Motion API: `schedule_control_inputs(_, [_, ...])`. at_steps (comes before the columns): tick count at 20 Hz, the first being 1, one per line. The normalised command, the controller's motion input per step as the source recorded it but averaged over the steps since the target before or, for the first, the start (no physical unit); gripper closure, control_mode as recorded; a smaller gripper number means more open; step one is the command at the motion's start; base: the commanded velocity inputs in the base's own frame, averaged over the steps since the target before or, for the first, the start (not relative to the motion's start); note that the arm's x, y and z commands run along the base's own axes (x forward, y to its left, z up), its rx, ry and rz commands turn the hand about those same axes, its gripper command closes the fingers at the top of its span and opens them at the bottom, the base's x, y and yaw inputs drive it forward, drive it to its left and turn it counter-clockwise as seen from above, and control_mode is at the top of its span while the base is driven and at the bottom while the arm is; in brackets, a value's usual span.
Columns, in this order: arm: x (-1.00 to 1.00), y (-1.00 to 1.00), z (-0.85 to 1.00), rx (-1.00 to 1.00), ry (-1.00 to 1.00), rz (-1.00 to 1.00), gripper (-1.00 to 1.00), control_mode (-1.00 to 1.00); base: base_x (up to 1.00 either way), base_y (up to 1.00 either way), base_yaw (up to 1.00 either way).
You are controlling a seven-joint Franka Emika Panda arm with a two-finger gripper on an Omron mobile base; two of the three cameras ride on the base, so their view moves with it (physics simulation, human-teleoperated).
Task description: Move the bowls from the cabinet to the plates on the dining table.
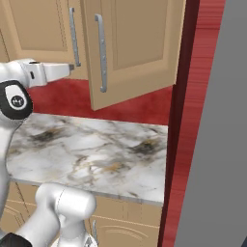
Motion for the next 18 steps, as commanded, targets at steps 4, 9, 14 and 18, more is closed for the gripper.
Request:
schedule_control_inputs(4, [0.19, -0.15, -0.02, 0.02, 0.00, -0.03, -1.00, -1.00, 0.00, 0.00, 0.00])
schedule_control_inputs(9, [0.18, -0.09, -0.02, 0.02, 0.00, -0.03, -1.00, -1.00, 0.00, 0.00, 0.00])
schedule_control_inputs(14, [0.26, -0.06, -0.03, 0.02, 0.00, -0.01, -1.00, -1.00, 0.00, 0.00, 0.00])
schedule_control_inputs(18, [0.29, -0.12, -0.02, 0.03, 0.00, 0.00, -1.00, -1.00, 0.00, 0.00, 0.00])
